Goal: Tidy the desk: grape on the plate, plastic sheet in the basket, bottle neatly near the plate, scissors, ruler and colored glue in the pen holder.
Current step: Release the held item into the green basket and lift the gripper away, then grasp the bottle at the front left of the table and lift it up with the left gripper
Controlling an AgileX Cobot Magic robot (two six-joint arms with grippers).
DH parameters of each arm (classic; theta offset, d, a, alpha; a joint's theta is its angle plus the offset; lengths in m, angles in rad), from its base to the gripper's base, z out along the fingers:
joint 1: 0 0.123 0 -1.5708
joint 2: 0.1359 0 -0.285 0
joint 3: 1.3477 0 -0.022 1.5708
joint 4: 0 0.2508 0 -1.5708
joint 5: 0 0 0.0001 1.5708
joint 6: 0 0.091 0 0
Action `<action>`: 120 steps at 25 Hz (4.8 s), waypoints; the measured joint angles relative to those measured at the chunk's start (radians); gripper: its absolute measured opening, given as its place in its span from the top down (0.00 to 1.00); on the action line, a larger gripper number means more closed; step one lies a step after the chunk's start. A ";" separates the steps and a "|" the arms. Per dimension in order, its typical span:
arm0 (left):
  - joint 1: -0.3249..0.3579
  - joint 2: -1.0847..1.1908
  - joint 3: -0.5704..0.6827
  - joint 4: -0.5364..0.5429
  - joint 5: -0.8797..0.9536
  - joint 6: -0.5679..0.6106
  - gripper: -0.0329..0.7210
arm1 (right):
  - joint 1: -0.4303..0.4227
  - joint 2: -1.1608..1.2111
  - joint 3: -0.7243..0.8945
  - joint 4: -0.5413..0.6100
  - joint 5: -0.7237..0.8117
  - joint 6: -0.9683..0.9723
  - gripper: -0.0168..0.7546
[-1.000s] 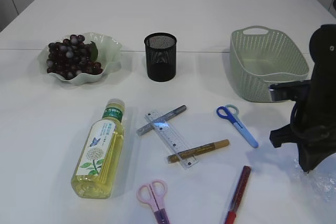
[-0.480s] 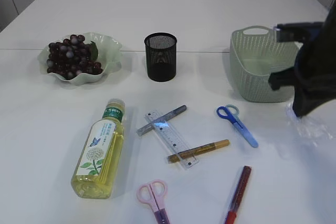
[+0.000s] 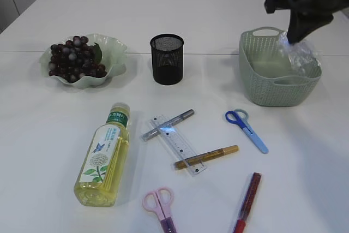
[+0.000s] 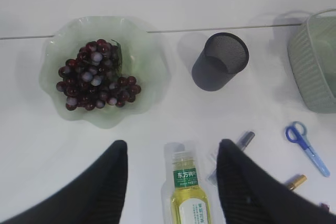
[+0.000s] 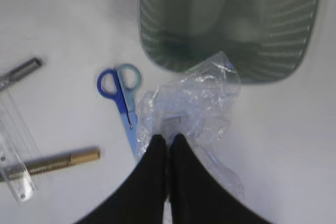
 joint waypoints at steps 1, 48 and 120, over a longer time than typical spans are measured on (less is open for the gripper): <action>0.000 0.000 0.000 -0.004 0.000 0.000 0.43 | -0.005 0.019 -0.045 0.000 0.002 -0.002 0.96; -0.045 0.000 0.000 -0.100 0.000 -0.005 0.44 | -0.162 0.416 -0.473 0.138 0.010 -0.020 0.30; -0.188 0.453 0.450 -0.100 -0.101 -0.157 0.17 | -0.162 -0.208 0.200 0.288 0.022 -0.080 0.30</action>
